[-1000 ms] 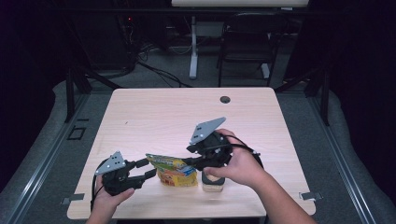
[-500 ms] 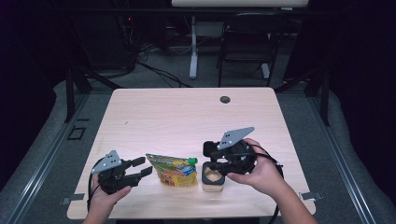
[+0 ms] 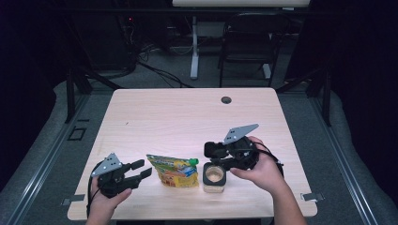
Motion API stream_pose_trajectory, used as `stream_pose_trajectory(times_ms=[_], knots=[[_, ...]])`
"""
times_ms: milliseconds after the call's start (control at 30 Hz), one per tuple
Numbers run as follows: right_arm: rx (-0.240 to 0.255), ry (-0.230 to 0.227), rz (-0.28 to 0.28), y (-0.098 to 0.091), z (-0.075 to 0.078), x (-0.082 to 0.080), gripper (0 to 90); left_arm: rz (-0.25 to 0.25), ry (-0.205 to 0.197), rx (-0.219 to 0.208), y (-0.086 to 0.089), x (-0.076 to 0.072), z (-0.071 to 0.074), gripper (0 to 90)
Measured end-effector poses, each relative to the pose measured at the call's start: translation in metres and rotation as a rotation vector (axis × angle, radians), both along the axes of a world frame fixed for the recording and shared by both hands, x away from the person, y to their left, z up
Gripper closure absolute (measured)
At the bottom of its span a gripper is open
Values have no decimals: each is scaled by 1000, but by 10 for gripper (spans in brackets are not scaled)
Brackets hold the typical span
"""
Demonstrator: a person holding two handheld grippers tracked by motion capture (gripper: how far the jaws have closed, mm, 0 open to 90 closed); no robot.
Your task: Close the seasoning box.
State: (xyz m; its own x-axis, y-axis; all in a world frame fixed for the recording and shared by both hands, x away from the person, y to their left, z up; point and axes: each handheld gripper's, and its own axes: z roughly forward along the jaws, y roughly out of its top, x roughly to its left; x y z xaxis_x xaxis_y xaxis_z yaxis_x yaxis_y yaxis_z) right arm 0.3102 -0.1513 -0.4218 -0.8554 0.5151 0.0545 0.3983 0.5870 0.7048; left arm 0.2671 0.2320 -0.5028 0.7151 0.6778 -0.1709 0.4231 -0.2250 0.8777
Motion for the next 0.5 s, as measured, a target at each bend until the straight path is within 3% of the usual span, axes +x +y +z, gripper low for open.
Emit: stream_pose_trajectory(times_ms=[133,233,500], knots=[[-17,-20,-23,-6,2,0,645,11,-9,-1,-5,-8,2,523],[19,-20,-42,-12,4,-1,643,20,-2,-8,-8,-13,2,535],[15,-53,-97,-20,1,-5,617,38,9,-30,-16,-25,6,556]])
